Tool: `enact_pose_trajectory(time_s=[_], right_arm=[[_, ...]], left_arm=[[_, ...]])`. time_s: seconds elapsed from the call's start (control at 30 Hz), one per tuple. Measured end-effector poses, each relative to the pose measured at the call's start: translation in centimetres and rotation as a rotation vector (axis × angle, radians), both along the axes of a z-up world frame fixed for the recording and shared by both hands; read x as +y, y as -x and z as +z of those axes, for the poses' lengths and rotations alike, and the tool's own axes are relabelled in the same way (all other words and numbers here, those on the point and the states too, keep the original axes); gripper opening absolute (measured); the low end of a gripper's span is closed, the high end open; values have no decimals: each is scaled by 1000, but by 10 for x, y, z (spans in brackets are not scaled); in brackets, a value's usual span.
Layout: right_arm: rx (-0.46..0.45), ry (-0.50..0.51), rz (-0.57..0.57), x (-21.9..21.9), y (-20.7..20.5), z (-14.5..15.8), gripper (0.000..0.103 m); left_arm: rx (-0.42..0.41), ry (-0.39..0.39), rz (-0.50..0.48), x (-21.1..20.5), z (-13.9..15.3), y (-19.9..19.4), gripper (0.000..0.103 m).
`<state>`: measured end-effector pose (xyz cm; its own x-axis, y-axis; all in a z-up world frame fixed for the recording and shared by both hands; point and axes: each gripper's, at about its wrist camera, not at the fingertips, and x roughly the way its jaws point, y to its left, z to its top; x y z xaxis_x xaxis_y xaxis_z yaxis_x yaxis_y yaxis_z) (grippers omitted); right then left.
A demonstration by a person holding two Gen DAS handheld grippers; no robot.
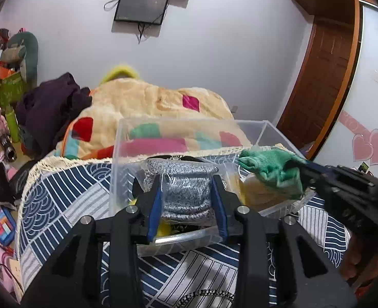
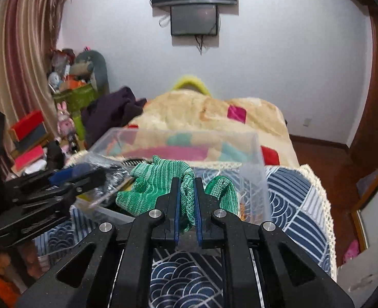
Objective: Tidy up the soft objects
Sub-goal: 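Place the scrubber in the box with left tool while right drops cloth in, then grasp the floral scrunchie with left tool while right grasps braided cord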
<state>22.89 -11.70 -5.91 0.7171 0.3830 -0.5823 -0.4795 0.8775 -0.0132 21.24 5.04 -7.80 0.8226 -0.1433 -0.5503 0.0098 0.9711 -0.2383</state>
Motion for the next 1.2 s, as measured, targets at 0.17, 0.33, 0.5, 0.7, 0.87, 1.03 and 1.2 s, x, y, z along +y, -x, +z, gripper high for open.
enact_pose_trajectory(time_s=[0.17,0.33,0.5,0.7,0.87,1.03,1.2], right_arm=[[-17,63,-7,4,2,-4,12],[-16,75,-12,-1,1,-1,27],[-7,40,-13,-8,7,7,40],[-115,14,10,-13,38,26,80],[-149,16,53,-12,61,33,85],[-107,-17,92,-11,74,23,88],[-21,-9,147,0,81,-2,88]], left_arm=[[15,2,10,1,-5,-4,46],[16,9,-7,-1,1,5,58],[-22,29,-7,2,19,25,61],[-77,26,1,7,40,52,72],[-92,-11,11,10,47,80,84],[-53,-55,16,11,35,101,88],[13,-98,8,8,9,115,88]])
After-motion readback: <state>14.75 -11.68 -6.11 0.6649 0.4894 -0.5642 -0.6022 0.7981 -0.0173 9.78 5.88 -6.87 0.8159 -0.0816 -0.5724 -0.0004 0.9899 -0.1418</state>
